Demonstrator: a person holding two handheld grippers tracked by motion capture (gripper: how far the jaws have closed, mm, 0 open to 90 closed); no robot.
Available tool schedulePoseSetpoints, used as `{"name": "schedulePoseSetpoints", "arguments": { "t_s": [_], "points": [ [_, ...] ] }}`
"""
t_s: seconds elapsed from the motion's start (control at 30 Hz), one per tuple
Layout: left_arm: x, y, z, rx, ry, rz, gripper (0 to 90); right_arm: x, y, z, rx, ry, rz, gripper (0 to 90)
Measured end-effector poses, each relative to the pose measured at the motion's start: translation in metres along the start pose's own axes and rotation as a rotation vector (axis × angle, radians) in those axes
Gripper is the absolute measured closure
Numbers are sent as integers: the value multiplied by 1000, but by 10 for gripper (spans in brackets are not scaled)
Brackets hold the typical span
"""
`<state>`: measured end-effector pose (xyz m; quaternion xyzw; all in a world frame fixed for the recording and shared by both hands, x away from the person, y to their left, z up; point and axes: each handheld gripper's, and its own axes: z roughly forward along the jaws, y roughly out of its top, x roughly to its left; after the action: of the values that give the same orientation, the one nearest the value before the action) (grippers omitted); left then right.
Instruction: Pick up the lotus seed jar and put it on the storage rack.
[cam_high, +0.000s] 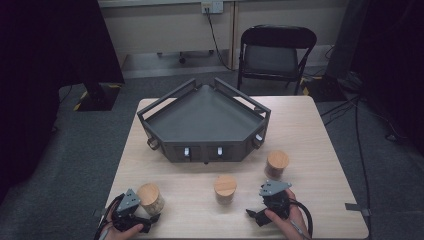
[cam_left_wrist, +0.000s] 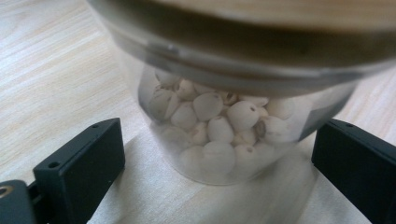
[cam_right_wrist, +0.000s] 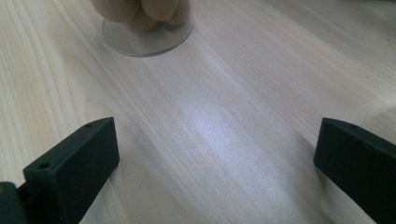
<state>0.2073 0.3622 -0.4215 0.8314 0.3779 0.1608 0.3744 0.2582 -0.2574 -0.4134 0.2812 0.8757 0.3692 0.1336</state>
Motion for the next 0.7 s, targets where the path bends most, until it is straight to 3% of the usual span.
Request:
{"name": "schedulePoseSetpoints", "arguments": {
  "t_s": [0.13, 0.7],
  "points": [
    [-1, 1, 0, -1, 2, -3, 25, 0, 0, 0, 0, 0, 0, 0],
    [0, -7, -2, -83, 4, -88, 24, 0, 0, 0, 0, 0, 0, 0]
  ]
}}
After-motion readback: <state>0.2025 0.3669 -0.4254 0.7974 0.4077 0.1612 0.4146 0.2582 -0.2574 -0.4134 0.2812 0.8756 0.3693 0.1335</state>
